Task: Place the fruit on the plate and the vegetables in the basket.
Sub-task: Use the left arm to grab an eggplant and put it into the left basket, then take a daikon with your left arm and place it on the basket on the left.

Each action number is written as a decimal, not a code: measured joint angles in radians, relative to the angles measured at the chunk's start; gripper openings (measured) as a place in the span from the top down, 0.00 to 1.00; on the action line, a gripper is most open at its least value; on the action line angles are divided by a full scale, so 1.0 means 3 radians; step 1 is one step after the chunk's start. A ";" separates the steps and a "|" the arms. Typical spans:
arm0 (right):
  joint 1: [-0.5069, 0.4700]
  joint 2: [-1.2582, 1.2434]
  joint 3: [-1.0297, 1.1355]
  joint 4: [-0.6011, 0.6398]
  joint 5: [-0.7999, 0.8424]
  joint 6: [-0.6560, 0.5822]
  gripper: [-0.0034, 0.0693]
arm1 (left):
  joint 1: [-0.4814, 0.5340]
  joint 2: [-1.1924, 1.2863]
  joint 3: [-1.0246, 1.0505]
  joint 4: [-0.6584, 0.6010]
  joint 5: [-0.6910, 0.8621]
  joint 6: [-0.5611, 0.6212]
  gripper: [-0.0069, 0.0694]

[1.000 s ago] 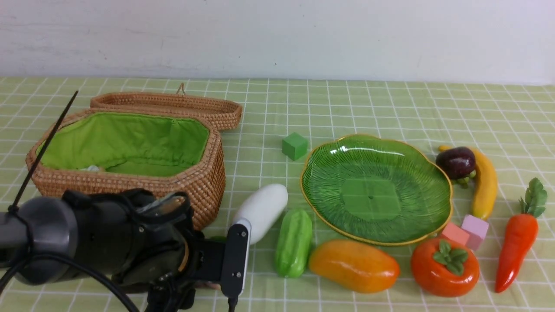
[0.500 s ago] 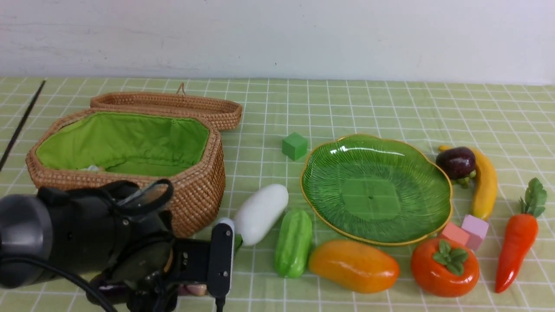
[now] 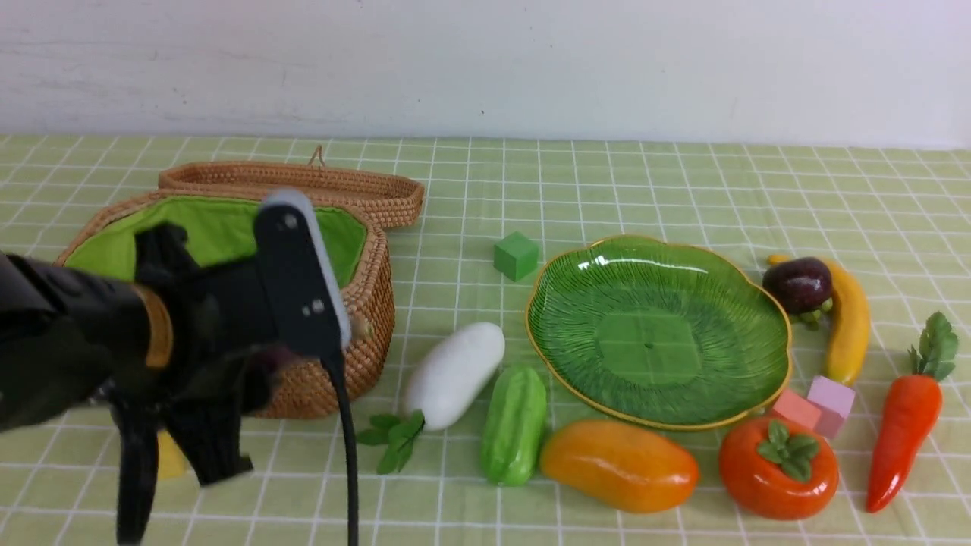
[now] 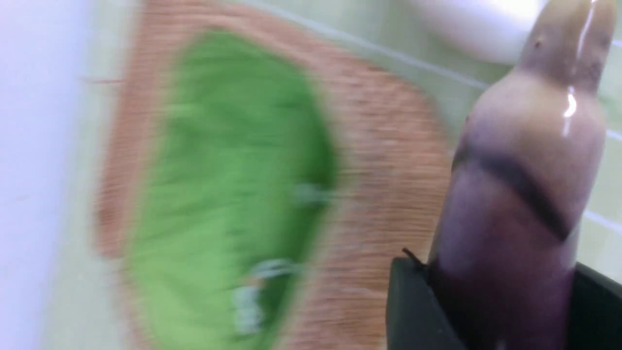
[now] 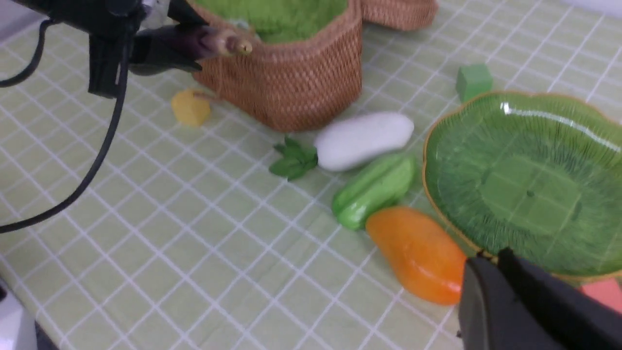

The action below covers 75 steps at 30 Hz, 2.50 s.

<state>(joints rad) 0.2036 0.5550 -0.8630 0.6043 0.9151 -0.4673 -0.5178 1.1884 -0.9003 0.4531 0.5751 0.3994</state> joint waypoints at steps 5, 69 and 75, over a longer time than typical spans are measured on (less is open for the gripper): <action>0.0000 0.0000 0.0000 0.0215 -0.0347 -0.0120 0.89 | 0.0411 0.0334 -0.0413 0.0603 -0.0258 -0.0392 0.47; 0.0000 0.0000 0.0000 0.0279 0.0051 -0.0255 0.83 | -0.0649 0.2805 -0.2289 -0.0167 0.0989 -0.1814 0.20; 0.0000 0.0000 0.0000 0.0279 0.0051 -0.0255 0.83 | -0.0621 0.2951 -0.2289 -0.0111 0.0979 -0.1814 0.20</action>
<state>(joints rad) 0.2036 0.5550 -0.8630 0.6881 0.9305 -0.5437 -0.7042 2.0736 -1.5870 0.4198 0.8688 -0.1447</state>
